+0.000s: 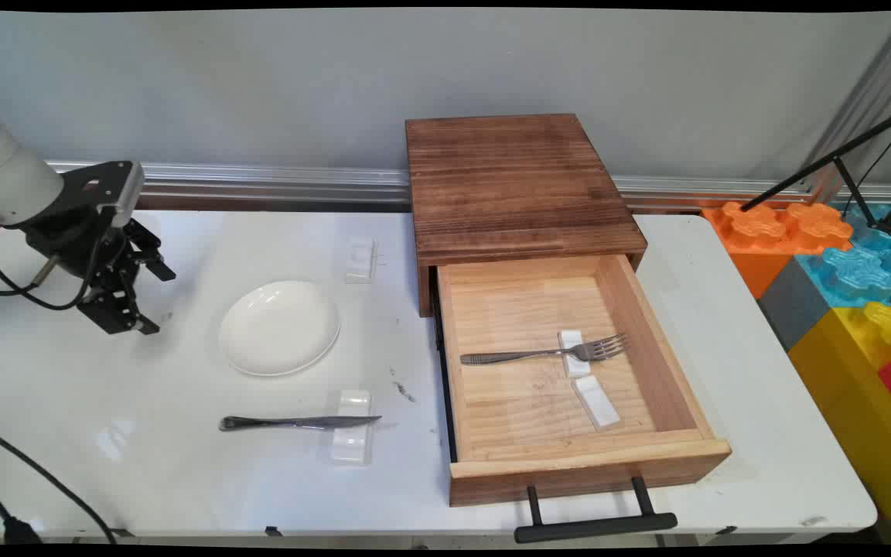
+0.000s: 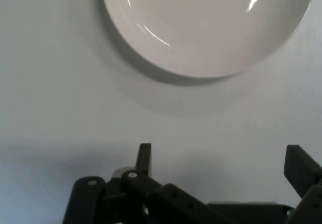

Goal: Pick up the knife from the right of the white plate

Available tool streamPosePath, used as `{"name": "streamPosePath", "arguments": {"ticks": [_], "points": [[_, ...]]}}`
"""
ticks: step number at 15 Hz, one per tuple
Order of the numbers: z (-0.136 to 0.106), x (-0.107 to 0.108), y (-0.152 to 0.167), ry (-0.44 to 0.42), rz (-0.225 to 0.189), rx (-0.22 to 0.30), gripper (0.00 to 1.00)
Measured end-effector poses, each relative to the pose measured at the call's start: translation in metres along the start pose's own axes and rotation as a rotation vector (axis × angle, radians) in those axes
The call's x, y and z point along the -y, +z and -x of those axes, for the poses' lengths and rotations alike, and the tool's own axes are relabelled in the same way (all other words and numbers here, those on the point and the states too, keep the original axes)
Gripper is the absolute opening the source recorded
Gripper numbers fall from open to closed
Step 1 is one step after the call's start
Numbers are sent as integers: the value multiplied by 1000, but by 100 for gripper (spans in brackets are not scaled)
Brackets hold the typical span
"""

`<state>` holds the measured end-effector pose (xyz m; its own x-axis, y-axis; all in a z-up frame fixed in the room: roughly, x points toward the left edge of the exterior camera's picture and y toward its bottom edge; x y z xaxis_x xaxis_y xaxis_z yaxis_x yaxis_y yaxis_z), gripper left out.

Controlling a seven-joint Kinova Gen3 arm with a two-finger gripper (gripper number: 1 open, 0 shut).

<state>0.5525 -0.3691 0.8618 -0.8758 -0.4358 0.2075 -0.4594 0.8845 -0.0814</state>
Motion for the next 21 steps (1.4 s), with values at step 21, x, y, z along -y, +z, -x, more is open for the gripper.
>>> {"name": "streamPosePath", "arguments": {"ticks": [21], "points": [[-57, -95, 59, 30, 254, -223, 100]]}}
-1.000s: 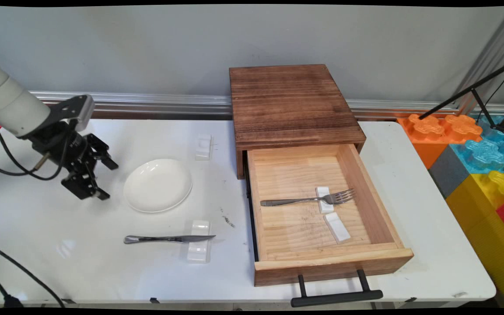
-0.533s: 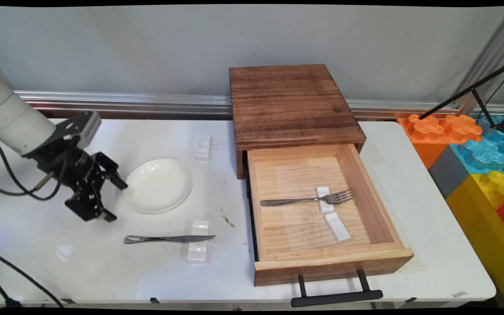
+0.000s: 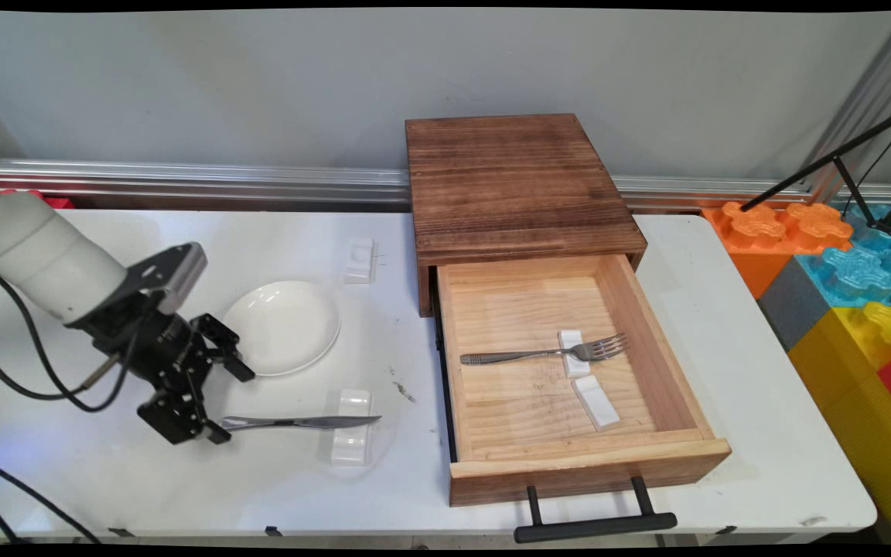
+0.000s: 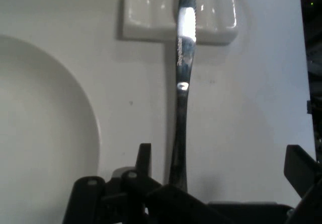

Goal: Pick up the knife from the right of the white plate

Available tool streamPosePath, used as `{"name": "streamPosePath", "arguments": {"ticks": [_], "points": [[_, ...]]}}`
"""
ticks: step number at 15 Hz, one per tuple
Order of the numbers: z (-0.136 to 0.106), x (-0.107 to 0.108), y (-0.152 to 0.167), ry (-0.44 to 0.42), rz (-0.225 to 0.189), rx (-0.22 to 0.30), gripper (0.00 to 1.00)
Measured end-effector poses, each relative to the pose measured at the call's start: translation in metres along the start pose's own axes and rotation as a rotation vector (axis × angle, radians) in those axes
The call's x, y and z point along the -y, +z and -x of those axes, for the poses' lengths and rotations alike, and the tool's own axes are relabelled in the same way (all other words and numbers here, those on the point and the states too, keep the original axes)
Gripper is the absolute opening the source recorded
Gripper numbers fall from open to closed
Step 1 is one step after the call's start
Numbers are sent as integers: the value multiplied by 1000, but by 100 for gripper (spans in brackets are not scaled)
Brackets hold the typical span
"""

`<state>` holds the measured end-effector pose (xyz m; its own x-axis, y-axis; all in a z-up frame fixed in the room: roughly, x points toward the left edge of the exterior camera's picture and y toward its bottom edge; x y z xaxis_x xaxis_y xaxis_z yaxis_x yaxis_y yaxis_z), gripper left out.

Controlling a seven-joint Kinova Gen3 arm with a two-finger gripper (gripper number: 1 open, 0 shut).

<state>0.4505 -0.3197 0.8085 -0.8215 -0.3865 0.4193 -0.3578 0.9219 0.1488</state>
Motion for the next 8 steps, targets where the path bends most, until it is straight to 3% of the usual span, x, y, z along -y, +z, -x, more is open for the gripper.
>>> {"name": "streamPosePath", "arguments": {"ticks": [8], "points": [[-20, 1, 34, 35, -19, 36, 100]]}}
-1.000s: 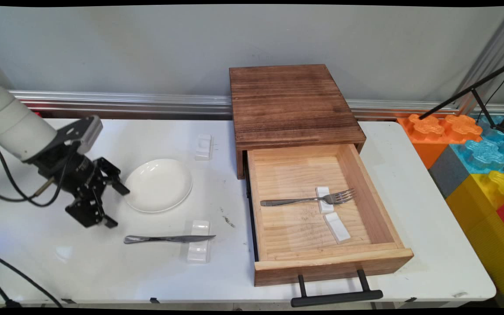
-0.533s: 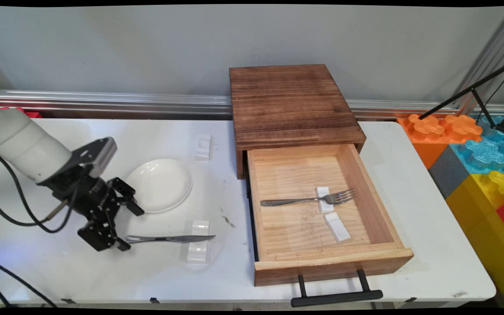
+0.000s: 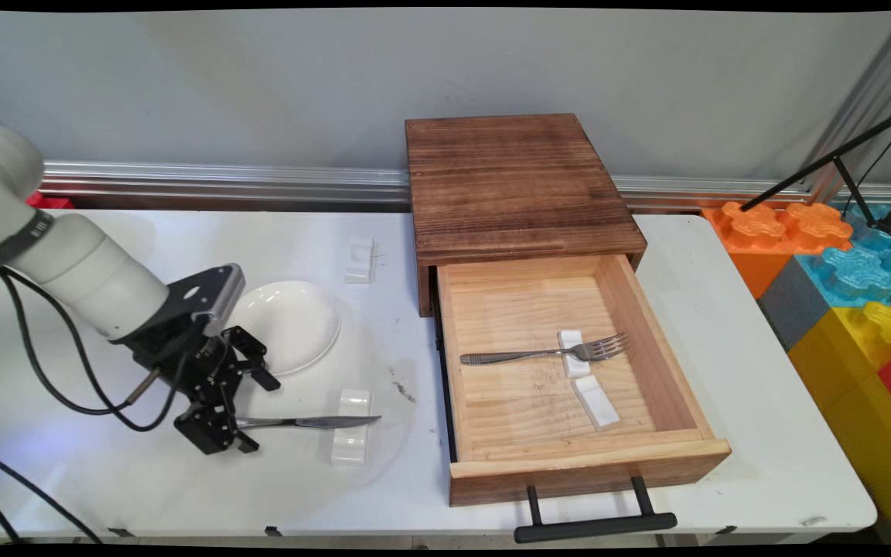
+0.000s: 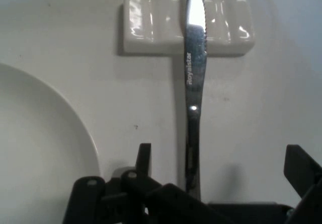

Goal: Pick up the knife from the right of the white plate

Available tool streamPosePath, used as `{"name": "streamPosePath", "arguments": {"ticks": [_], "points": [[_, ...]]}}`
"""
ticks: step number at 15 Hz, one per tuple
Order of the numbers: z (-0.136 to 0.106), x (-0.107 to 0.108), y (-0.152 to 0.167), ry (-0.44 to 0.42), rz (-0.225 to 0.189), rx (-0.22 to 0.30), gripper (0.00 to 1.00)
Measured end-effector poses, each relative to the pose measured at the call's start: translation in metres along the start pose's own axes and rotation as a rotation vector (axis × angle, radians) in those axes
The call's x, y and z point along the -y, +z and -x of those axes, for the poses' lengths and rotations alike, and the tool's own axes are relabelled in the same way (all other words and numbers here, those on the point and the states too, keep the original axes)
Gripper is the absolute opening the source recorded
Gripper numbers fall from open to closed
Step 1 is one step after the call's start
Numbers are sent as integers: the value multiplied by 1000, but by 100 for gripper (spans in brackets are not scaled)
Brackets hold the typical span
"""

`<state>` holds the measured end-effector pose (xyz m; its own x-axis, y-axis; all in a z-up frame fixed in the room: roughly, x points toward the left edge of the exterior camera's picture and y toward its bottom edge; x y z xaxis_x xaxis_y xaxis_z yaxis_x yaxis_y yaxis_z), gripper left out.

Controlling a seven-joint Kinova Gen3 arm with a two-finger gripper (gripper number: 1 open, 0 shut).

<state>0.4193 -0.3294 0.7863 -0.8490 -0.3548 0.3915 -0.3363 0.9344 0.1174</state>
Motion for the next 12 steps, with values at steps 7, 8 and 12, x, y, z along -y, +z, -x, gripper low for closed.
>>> {"name": "streamPosePath", "arguments": {"ticks": [7, 8, 12], "points": [[-15, 4, 17, 31, -20, 19, 100], [-17, 4, 19, 34, -23, 21, 100], [-25, 3, 28, 43, -38, 40, 100]]}}
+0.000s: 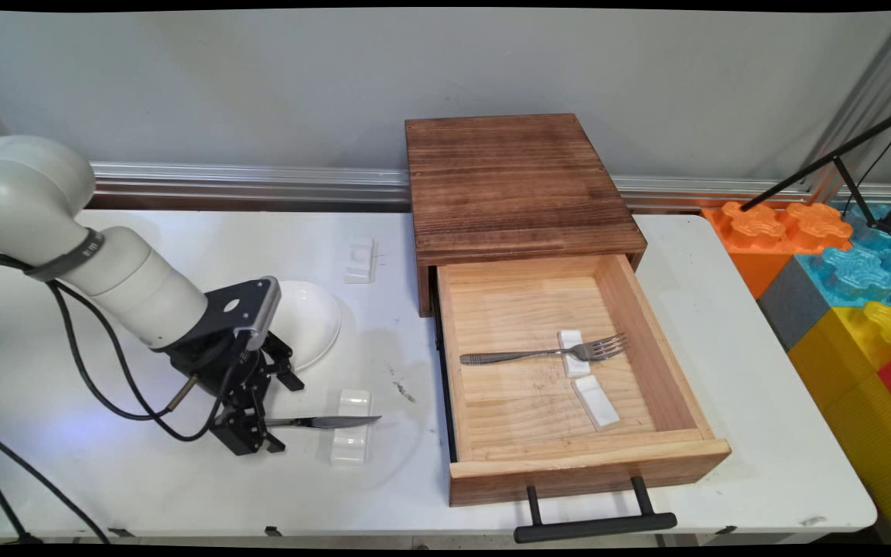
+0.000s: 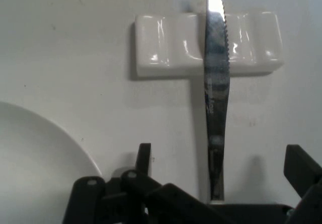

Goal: Pick up the knife from the right of the white plate

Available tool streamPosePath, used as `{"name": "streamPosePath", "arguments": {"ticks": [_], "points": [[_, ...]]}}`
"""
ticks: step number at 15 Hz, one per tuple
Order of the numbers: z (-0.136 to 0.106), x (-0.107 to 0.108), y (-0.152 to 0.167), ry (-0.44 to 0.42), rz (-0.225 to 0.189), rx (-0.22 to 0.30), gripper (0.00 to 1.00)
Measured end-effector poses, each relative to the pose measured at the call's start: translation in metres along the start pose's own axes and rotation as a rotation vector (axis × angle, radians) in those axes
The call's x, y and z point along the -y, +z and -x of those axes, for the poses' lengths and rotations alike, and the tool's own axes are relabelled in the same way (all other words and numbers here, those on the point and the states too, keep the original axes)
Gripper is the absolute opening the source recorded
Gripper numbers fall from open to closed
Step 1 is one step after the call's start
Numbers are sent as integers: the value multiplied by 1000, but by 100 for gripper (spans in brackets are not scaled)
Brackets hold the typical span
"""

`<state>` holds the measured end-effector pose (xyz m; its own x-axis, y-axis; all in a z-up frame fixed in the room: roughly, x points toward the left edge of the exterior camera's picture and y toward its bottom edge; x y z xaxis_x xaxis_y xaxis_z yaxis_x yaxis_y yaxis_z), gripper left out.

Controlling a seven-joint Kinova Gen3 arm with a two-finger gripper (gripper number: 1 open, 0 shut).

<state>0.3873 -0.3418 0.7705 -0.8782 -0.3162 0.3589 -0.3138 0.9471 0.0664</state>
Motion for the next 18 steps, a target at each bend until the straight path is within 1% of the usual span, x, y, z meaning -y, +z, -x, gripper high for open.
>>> {"name": "streamPosePath", "arguments": {"ticks": [7, 13, 14, 18], "points": [[-7, -4, 7, 4, -10, 25, 100], [-11, -5, 11, 6, -9, 36, 100], [-11, -4, 11, 8, -11, 38, 0], [-11, -2, 12, 10, -12, 46, 0]]}}
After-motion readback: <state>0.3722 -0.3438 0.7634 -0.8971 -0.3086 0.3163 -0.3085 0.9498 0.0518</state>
